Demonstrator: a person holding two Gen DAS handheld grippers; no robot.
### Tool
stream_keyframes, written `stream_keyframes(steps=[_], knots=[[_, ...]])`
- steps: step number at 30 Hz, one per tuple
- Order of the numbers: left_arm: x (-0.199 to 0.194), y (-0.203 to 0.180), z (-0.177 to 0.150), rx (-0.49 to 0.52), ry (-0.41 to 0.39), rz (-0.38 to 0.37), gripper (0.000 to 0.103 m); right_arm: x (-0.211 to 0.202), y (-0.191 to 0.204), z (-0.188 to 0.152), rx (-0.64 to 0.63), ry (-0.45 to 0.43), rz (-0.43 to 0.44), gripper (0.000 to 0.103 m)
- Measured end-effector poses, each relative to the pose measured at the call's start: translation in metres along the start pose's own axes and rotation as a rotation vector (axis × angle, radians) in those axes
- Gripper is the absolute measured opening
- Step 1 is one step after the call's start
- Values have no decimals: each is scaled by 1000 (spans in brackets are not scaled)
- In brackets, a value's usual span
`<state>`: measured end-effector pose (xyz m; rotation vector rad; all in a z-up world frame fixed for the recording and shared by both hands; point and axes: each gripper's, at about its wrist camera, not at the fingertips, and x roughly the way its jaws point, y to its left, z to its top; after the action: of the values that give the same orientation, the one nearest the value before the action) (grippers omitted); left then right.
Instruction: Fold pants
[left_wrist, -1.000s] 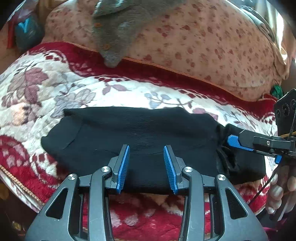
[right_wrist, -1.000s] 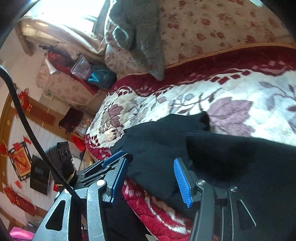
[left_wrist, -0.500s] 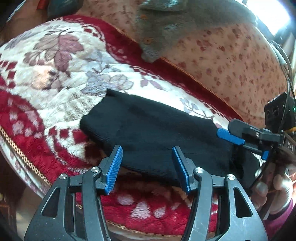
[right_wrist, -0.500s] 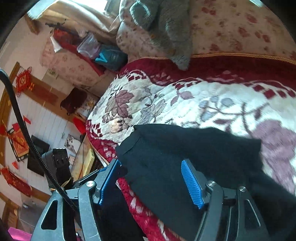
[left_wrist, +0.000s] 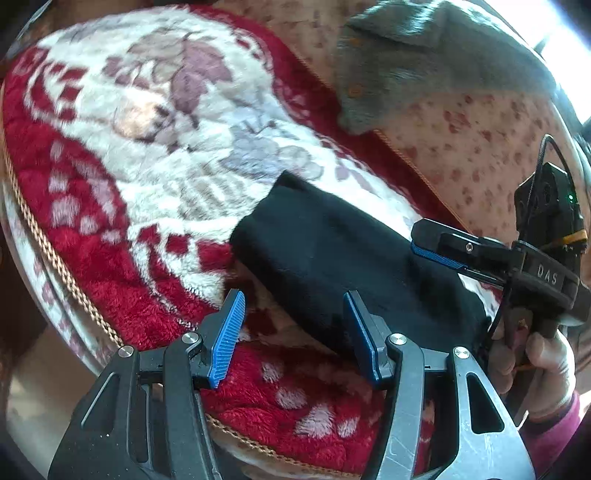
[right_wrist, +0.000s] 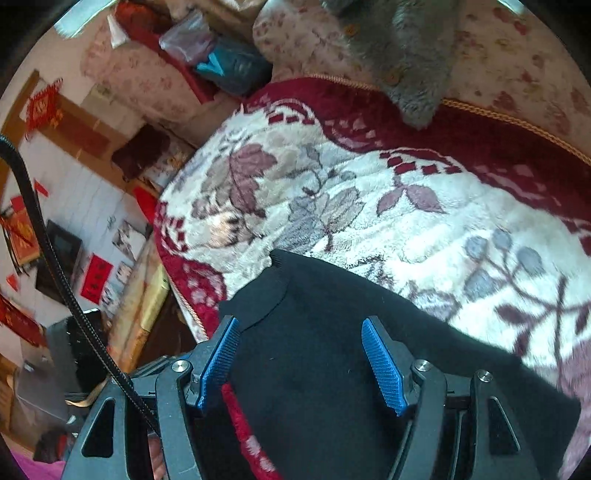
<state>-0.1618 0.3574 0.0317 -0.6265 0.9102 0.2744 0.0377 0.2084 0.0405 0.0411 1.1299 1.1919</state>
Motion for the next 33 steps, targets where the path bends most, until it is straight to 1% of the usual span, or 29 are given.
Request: stream_keyframes(steps=[4, 13, 15, 20, 22, 24, 25, 26, 27, 29, 31, 32, 33], knots=[[9, 5, 2, -47, 9, 5, 55, 22, 8, 13, -81, 53, -32, 67], [26, 8, 10, -66, 27, 7, 55, 61, 19, 34, -279, 162, -128, 67], [31, 11, 10, -75, 32, 8, 63, 69, 17, 38, -291, 189, -129, 67], [37, 12, 7, -66, 24, 5, 65, 88, 8, 40, -301, 236, -142, 67], [39, 10, 6, -51, 21, 11, 67, 91, 4, 41, -291, 235, -131, 67], [42, 8, 4, -36, 16, 8, 74, 92, 4, 44, -282, 227, -116, 67], [42, 6, 4, -28, 12, 9, 75, 93, 4, 45, -278, 225, -113, 67], [43, 4, 3, -18, 8, 11, 78, 94, 4, 45, -276, 219, -107, 63], [44, 2, 2, -6, 3, 17, 79, 95, 5, 45, -278, 216, -98, 59], [45, -1, 1, 12, 0, 31, 79, 98, 8, 43, -298, 210, -105, 55], [45, 0, 1, 18, -1, 32, 79, 100, 14, 41, -332, 206, -110, 47], [45, 0, 0, 17, -5, 32, 77, 100, 16, 41, -343, 209, -102, 39], [44, -1, 0, 21, -18, 38, 67, 101, 19, 40, -353, 212, -102, 36]])
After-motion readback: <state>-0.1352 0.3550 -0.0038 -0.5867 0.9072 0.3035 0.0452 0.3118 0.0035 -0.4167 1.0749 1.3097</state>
